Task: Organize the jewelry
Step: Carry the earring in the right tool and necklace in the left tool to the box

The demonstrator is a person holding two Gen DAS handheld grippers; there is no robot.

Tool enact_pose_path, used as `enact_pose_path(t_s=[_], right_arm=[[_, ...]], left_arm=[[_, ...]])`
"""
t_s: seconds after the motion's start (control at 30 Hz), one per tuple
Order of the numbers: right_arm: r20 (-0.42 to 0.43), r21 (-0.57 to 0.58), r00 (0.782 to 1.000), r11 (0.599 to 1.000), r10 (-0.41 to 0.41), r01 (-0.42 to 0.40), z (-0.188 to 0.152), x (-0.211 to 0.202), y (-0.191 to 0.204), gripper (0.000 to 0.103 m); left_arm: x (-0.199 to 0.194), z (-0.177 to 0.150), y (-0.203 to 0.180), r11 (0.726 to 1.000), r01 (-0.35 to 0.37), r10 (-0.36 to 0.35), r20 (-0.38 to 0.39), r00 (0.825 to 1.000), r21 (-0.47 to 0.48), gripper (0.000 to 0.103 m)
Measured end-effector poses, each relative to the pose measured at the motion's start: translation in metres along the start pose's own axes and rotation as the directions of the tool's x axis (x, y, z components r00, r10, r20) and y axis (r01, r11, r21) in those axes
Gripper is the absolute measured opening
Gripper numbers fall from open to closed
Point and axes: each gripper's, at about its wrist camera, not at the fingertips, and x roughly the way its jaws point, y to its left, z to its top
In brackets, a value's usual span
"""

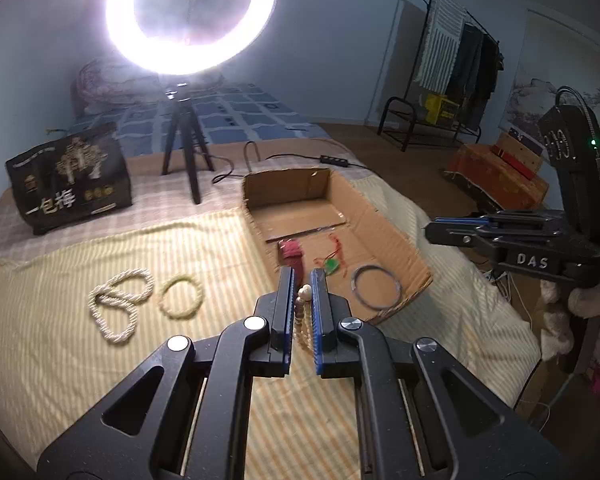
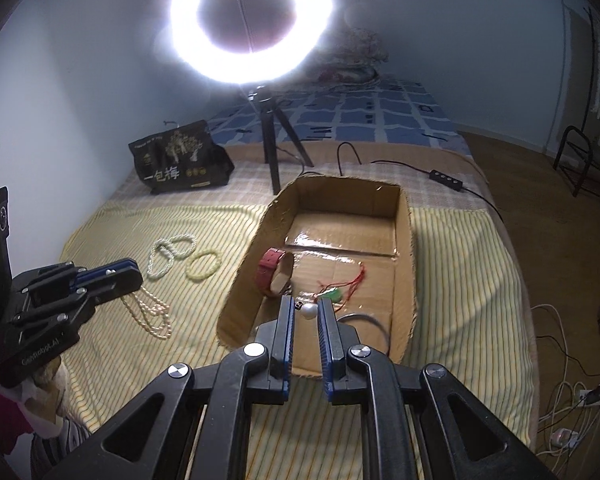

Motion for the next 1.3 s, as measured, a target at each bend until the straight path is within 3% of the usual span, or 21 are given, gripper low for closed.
enact_pose_path(t_s=[0.63, 1.1, 1.3], right_arm=[[-0.026, 0.058, 1.0, 0.998, 0.009, -0.007, 0.015, 0.047, -0.036, 0.009], [-0.05, 0.071, 0.999, 0.997, 0.014, -0.011, 0.015, 0.066, -0.044, 0.011], [-0.044, 0.073, 0.999, 0.997, 0.011, -0.008, 0.016, 0.067, -0.044, 0.026]], left_arm=[[0.062, 0.005, -0.028, 1.0, 0.021, -0.021, -0.045, 0.999, 0.011, 0.005], [0.073, 0.002, -0.031, 1.0, 0.016, -0.015, -0.065, 0.998, 0.012, 0.005], [0.075, 0.001, -0.03, 1.0, 0.016, -0.015, -0.076, 0.997, 0.013, 0.005]])
